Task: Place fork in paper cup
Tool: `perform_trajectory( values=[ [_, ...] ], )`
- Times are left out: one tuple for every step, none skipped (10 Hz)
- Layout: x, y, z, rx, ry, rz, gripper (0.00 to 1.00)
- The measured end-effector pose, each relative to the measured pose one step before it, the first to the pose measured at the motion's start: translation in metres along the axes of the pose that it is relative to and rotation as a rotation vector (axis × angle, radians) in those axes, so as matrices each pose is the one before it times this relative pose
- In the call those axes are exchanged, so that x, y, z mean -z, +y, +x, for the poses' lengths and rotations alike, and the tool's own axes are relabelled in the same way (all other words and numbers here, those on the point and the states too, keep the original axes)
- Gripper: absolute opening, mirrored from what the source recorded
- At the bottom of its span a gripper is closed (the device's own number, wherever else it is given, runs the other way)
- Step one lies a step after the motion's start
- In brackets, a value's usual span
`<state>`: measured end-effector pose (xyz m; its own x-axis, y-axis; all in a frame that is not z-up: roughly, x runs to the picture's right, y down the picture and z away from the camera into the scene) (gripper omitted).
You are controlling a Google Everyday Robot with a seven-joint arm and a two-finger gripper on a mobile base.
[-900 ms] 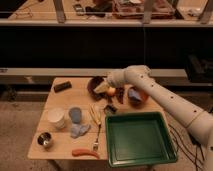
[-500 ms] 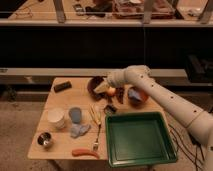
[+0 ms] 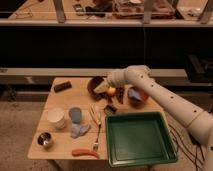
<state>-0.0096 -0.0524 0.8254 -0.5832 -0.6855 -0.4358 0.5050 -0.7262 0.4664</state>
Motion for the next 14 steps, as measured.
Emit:
perform_trajectory(
  values=[
    [0.00000,0.00000,0.00007,0.00006,0.00007,-0.00001,0.80],
    [-0.00004,0.00001,-0.00006,-0.00010,-0.00002,0.00003,0.80],
    [0.00000,-0.00003,0.00001,0.00003,-0.00002,0.00005,0.80],
    [-0.00010,-0.00003,-0.00013,-0.00023,0.00002,0.00015,0.80],
    [-0.00001,0.00001,-0.00003,-0.00001,-0.00002,-0.00002,0.80],
    [0.00001,-0.00001,0.00000,-0.00004,-0.00004,0.00004,0.80],
    [-0.00002,0.00000,-0.00001,0.00006,-0.00001,0.00000,0.80],
    [0.00002,0.00000,0.00005,0.00001,0.00003,0.00000,0.80],
    [0.00001,0.00001,-0.00003,-0.00003,0.00002,-0.00002,0.80],
    [0.00009,0.00028,-0.00002,-0.00113,-0.00103,0.00096,0.80],
    [0.00014,0.00072,-0.00107,-0.00439,-0.00572,0.00410,0.80],
    [-0.00436,0.00025,-0.00020,-0.01738,-0.02897,0.02677,0.80],
    [-0.00698,0.00171,0.00386,-0.03028,-0.08458,0.08785,0.80],
    [-0.00220,-0.00351,0.00951,-0.01266,-0.06926,0.08554,0.80]
  ],
)
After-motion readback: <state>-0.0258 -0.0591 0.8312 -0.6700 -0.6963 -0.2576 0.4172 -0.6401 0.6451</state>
